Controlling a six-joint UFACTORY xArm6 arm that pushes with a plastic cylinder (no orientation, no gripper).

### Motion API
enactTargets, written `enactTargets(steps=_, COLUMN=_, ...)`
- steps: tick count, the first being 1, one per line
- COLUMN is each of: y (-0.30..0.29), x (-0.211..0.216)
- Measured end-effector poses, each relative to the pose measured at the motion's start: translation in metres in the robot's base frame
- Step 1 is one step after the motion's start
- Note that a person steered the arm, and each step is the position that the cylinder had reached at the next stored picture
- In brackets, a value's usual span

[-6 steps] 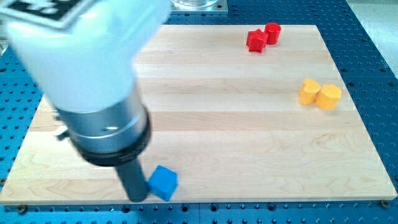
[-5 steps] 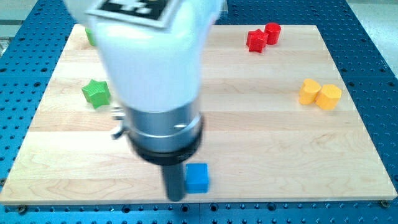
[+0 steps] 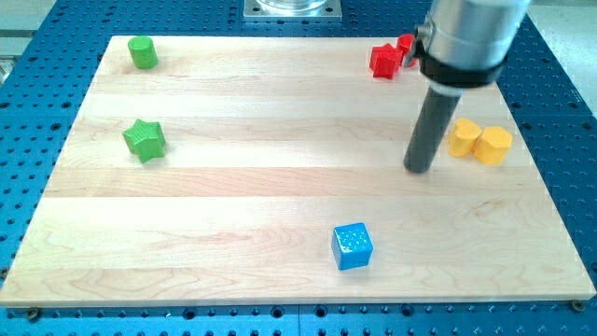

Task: Separate the yellow blocks

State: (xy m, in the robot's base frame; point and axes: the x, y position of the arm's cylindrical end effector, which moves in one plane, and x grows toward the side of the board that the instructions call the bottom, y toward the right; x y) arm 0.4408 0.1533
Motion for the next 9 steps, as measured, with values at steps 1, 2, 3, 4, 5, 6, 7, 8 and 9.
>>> enactTargets(steps=1, y=0.000, x=-0.052)
enactTargets(steps=2, y=0.001, x=-0.091)
enactTargets(steps=3, y=0.005, x=-0.104)
enactTargets(steps=4, y=0.012, x=-0.117)
enactTargets(steps=5, y=0.017, x=-0.124)
enactTargets(steps=6, y=0.019, x=-0.132)
enactTargets(steps=7, y=0.020, x=-0.137)
enactTargets(steps=8, y=0.038, x=-0.182)
enactTargets(steps=9, y=0.073, x=-0.183)
